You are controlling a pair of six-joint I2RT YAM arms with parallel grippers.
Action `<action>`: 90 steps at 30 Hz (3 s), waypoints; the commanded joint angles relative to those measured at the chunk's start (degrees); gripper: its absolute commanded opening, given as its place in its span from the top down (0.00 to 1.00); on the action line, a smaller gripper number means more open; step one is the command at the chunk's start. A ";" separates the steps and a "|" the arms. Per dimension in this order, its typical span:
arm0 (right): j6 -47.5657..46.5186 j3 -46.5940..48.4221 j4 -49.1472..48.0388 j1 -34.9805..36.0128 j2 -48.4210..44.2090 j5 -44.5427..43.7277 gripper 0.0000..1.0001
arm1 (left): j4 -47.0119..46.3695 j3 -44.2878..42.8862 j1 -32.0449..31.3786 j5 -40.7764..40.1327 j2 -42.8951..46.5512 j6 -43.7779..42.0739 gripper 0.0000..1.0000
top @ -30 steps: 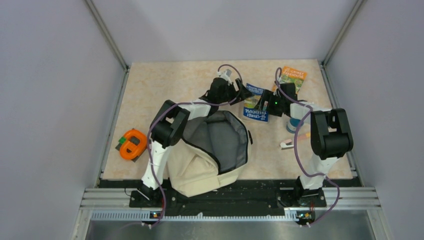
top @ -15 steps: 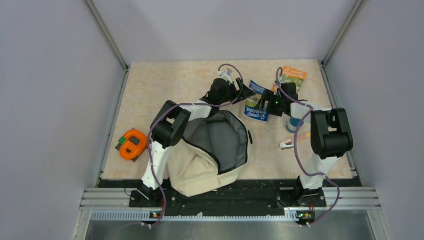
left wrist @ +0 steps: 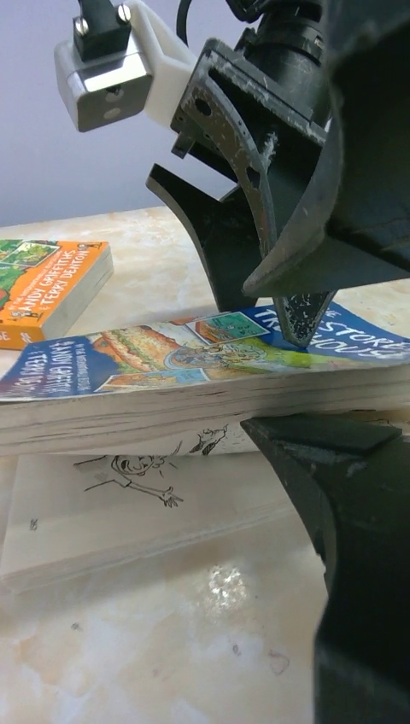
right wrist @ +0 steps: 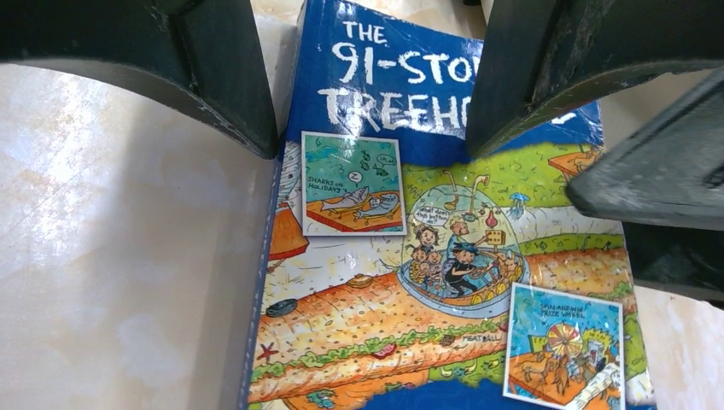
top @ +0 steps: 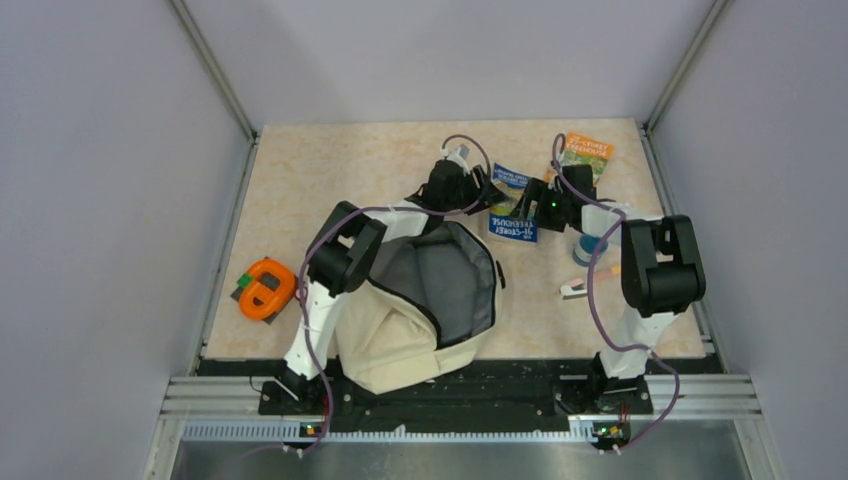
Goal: Pack the student bag
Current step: Pick up the book from the center of the board.
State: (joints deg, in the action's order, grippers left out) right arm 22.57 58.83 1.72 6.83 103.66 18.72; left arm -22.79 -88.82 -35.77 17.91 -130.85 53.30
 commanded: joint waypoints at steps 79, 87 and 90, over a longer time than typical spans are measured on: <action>4.19 -8.67 -1.23 0.27 -45.09 7.94 1.00 | 37.54 38.64 -6.10 -27.21 73.30 -18.74 0.16; 5.05 -13.00 -1.24 0.77 -45.17 10.29 1.00 | 58.34 42.72 -6.11 -44.28 88.02 -12.15 0.07; 6.11 -14.75 -2.52 2.46 -45.23 8.20 1.00 | 58.68 44.67 -6.07 -43.70 89.99 -9.23 0.05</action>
State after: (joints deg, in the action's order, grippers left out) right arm 28.05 45.17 4.27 7.40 60.60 28.40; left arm 30.06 -46.48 -41.76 -20.49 -42.96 39.72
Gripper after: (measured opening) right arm 0.267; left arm 0.940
